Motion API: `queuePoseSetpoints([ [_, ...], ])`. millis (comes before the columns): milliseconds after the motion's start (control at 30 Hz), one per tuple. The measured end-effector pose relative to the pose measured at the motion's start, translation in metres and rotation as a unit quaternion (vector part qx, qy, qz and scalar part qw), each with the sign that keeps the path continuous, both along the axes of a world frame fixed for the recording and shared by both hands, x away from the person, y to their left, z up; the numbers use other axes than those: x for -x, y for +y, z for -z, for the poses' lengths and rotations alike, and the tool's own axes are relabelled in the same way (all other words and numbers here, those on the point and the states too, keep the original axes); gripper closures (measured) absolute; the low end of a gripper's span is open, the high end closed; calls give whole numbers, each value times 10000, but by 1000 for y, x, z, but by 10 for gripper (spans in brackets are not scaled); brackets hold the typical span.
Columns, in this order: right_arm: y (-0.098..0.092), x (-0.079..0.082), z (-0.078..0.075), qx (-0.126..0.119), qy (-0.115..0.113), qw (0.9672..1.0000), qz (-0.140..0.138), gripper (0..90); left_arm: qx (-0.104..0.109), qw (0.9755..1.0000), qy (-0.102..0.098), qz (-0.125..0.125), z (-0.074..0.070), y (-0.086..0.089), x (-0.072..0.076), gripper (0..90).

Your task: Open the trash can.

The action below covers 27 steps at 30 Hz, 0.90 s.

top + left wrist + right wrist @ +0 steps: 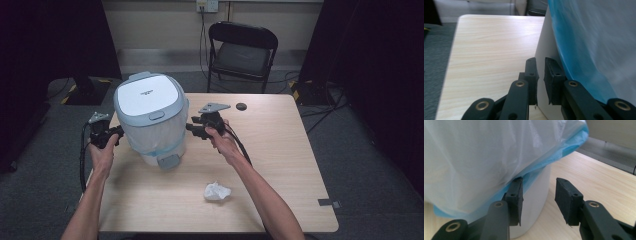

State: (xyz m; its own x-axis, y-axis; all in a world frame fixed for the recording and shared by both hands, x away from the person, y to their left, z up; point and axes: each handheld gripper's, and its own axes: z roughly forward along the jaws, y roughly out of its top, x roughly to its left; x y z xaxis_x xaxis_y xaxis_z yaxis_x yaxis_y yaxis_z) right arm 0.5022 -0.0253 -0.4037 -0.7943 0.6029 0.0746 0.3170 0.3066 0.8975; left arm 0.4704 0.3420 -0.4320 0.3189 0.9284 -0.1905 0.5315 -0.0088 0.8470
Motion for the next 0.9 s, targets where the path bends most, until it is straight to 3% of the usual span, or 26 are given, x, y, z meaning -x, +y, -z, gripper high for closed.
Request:
queuePoseSetpoints([
  [33, -2, 2, 0, 14, -30, 10000, -16, 567, -17, 10000, 3, 75, 1, -1, 0, 806],
  [133, -11, 3, 3, 142, 24, 9999, 29, 360, -168, 9998, 74, 28, 2, -7, -2, 668],
  [167, -12, 1, 4, 209, 62, 9997, 139, 359, -154, 9999, 78, 9, 2, -9, -3, 642],
  [233, -14, -3, 5, 569, -20, 9971, 500, 354, -199, 9998, 58, -40, 1, -12, -5, 634],
  [267, -16, -7, 6, 596, -36, 9961, 649, 350, -231, 9997, 60, -47, 1, -13, -5, 634],
  [367, -22, -24, 7, 406, -15, 9940, 1011, 349, -251, 9997, 56, 8, 1, -14, -9, 633],
  [433, -21, -32, 6, 314, -32, 9939, 1053, 345, -139, 9999, 59, 45, 3, -12, -10, 633],
  [533, -12, -43, 4, 62, -39, 9936, 1129, 342, -183, 9998, 60, 51, 5, -14, -12, 624],
  [633, -3, -47, 6, 30, 22, 9938, 1114, 341, -117, 9998, 48, 129, 6, -16, -13, 630],
  [767, 4, -40, 6, 87, -149, 9942, 1061, 576, -134, 9996, -6, 263, 6, -20, -12, 694],
  [900, 3, -30, 4, 209, -337, 9946, 955, 681, -87, 9993, -14, 359, 7, -23, -11, 716],
])
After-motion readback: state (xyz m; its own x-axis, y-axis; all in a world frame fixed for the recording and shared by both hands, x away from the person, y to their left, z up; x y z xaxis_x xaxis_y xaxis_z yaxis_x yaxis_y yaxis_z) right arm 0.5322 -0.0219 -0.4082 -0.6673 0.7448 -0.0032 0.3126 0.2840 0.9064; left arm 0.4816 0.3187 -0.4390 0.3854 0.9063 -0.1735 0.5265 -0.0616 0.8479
